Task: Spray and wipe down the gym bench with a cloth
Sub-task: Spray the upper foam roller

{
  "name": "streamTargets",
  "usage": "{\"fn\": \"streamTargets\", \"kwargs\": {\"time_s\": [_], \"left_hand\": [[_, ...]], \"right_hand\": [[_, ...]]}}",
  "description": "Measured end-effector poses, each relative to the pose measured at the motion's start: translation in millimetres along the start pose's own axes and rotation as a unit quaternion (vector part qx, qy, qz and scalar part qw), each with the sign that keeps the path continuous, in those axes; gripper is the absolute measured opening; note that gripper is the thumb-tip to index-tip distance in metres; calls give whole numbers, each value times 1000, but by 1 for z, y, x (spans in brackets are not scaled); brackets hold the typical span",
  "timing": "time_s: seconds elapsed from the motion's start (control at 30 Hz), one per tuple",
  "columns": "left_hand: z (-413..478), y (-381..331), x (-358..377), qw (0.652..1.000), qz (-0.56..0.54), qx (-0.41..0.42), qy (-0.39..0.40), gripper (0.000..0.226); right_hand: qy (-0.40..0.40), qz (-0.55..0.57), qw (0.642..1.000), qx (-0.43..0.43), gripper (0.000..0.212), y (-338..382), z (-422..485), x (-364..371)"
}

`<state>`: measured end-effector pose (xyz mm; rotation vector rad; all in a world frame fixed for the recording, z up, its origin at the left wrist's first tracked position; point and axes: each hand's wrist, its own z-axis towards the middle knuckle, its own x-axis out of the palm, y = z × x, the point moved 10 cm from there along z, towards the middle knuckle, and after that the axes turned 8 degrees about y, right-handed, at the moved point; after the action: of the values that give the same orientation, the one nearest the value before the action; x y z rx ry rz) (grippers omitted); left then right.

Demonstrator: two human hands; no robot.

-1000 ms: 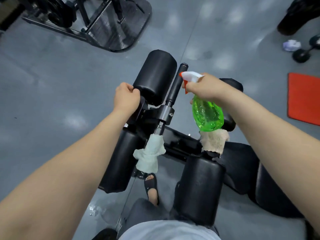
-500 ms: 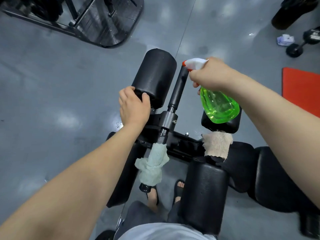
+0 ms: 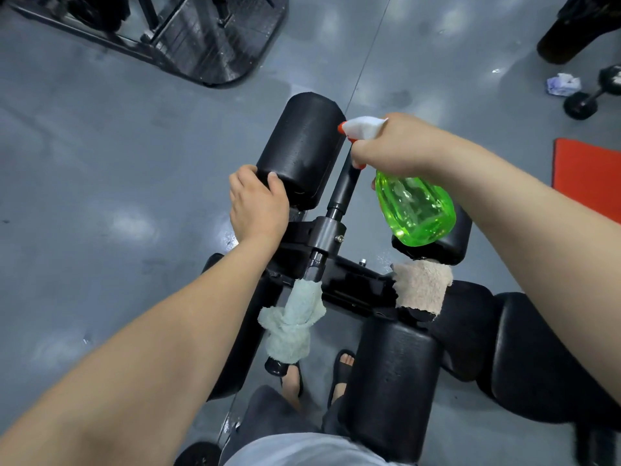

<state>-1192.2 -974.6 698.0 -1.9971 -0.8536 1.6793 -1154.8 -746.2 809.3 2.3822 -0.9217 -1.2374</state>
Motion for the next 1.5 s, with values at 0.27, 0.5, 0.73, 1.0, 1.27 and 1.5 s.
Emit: {"fn": "streamTargets", "kwargs": {"time_s": [0.27, 0.5, 0.73, 1.0, 1.27, 1.5], "left_hand": [[-2, -3, 5, 999, 17, 18, 25, 53], [-1, 2, -1, 1000, -8, -10, -12, 37], [-1, -2, 2, 1000, -3, 12, 1, 47], [-1, -2, 3, 1000, -7, 9, 5, 47], [0, 3, -1, 1000, -18, -3, -17, 38], [0, 1, 2, 1000, -11, 9, -2, 48]], "right_hand": [[16, 18, 1000, 2, 47, 5, 1, 14], [-53, 43, 998, -3, 46, 8, 10, -11], [-54, 17, 998, 28, 44, 7, 11, -19], [-32, 54, 997, 42, 51, 2, 4, -10], [36, -9, 999, 33, 39, 13, -7, 7], [-19, 12, 1000, 18, 41, 8, -1, -9]]}}
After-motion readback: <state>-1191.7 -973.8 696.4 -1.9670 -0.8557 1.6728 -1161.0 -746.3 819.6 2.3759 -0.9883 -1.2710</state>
